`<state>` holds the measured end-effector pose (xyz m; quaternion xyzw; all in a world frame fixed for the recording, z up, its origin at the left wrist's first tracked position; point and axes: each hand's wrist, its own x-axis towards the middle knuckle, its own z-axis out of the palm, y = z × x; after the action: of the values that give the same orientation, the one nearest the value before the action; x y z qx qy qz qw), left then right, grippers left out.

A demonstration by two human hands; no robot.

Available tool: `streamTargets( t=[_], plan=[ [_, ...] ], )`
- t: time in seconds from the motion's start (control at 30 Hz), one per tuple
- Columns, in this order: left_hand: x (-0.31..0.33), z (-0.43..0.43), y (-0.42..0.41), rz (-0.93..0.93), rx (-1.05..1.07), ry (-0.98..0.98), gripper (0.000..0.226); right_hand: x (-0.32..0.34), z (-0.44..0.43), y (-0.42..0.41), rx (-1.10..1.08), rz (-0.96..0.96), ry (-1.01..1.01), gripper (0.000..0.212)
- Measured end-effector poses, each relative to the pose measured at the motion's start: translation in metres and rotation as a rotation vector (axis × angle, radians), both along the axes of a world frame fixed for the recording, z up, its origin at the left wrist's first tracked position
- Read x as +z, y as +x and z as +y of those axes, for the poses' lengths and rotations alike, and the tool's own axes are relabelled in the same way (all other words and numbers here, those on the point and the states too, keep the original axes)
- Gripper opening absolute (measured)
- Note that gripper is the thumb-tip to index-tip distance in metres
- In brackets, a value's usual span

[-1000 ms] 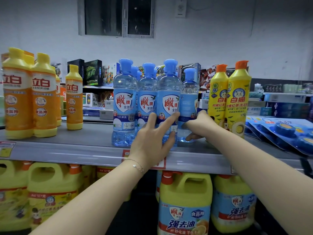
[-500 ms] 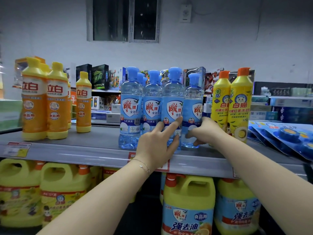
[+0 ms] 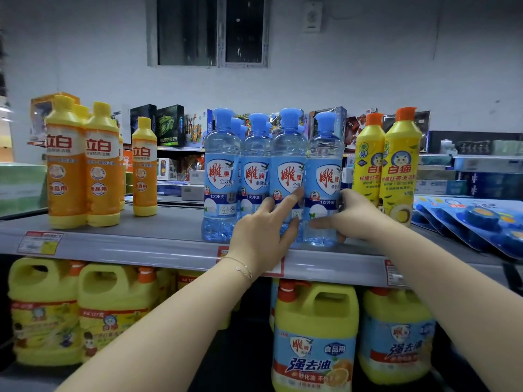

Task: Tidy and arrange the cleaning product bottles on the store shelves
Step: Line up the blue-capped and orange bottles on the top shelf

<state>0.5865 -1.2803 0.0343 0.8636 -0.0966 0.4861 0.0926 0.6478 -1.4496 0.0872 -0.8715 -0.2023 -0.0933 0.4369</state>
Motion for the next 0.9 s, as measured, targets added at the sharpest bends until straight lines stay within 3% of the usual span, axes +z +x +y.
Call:
streamTargets(
  t=[0.27, 0.57, 0.9],
  plan=[
    [-0.001, 0.005, 0.002, 0.108, -0.079, -0.101, 0.058, -0.002, -0.003, -0.007, 0.016, 0.014, 0.073, 0.063],
    [0.0, 0.0, -0.003, 0.161, -0.113, -0.145, 0.059, 0.003, -0.001, -0.014, -0.019, -0.003, -0.084, 0.049],
    [-0.001, -0.009, -0.006, 0.272, -0.063, -0.173, 0.059, 0.001, -0.005, -0.018, -0.086, -0.065, -0.115, 0.061]
  ],
)
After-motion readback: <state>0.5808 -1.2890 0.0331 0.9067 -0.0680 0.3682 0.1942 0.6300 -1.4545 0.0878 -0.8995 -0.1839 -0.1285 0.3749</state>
